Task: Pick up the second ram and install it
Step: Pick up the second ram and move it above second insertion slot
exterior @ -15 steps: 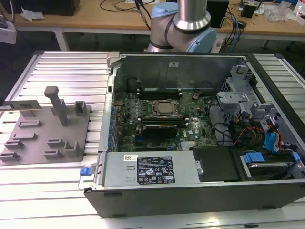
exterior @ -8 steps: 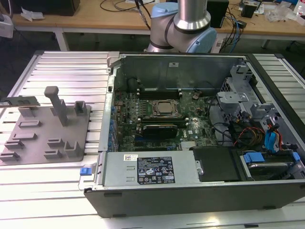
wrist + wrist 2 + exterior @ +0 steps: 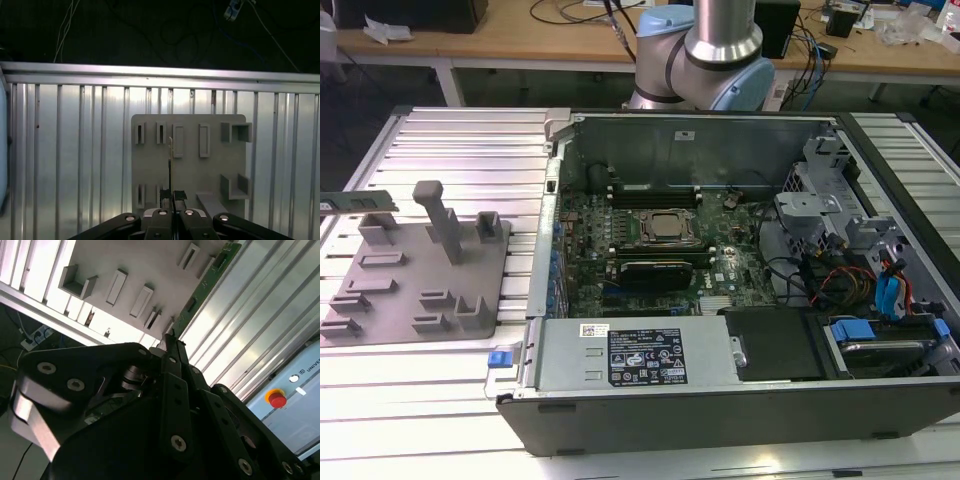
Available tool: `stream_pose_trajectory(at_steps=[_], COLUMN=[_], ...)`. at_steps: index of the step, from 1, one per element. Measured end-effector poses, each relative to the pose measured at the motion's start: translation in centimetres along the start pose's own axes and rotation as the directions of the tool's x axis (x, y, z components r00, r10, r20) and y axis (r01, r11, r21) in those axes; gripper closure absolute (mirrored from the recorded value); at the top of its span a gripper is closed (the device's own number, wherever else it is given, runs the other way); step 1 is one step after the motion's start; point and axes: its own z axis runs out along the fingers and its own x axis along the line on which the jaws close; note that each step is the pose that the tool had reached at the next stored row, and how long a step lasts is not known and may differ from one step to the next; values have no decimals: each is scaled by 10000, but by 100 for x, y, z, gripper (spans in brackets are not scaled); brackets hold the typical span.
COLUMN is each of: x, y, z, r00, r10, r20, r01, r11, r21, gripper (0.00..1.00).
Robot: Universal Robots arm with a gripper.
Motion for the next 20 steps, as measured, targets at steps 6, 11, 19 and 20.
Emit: stream_pose_trajectory(at_steps=[6, 11, 19, 20], x=[-4, -10, -13, -13], y=[-1, -2, -2, -2], z=[-132, -249, -367, -367], r00=[10000, 10000, 10000, 10000], r10=[-1, -1, -2, -2], r20=[-1, -2, -2, -2], r01=[1, 1, 2, 2], r11=[10000, 10000, 10000, 10000], r21=[21, 34, 52, 52], gripper=[91, 91, 91, 91])
